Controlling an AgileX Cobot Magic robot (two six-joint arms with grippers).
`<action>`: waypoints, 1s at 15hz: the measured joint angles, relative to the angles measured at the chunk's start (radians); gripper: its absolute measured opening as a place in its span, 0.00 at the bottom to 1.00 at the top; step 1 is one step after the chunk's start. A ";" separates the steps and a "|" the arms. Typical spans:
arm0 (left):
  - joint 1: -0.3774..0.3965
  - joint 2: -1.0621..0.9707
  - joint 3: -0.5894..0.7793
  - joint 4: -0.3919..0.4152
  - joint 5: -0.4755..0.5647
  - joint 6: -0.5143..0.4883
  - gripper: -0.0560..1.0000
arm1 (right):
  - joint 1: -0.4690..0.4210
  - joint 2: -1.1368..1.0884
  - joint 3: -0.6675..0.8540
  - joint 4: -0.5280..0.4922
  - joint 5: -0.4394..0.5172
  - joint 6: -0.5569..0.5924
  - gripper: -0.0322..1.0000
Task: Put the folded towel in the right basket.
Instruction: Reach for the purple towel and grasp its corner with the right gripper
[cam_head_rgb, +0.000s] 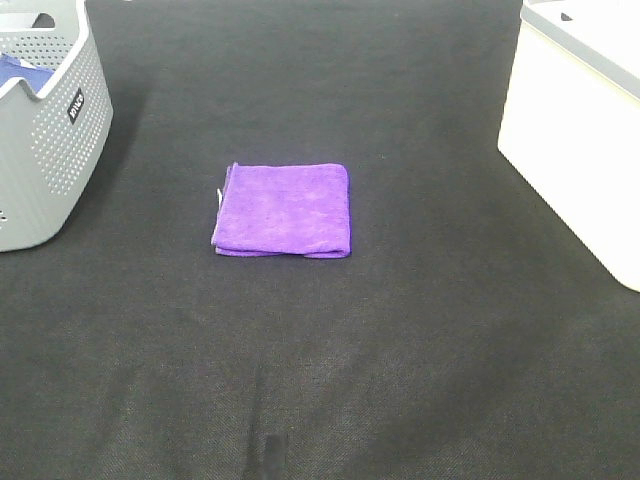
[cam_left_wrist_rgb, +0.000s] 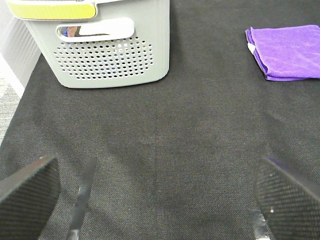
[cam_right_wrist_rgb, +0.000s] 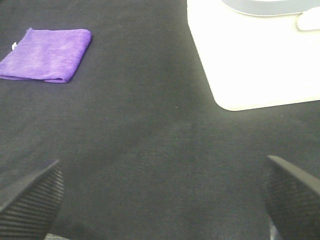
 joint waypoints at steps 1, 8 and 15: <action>0.000 0.000 0.000 0.000 0.000 0.000 0.99 | 0.000 0.000 0.000 -0.004 0.000 0.000 0.98; 0.000 0.000 0.000 0.000 0.000 0.000 0.99 | 0.000 0.000 0.000 -0.009 0.000 0.000 0.98; 0.000 0.000 0.000 0.000 0.000 0.000 0.99 | 0.000 0.000 0.000 -0.017 0.000 0.000 0.98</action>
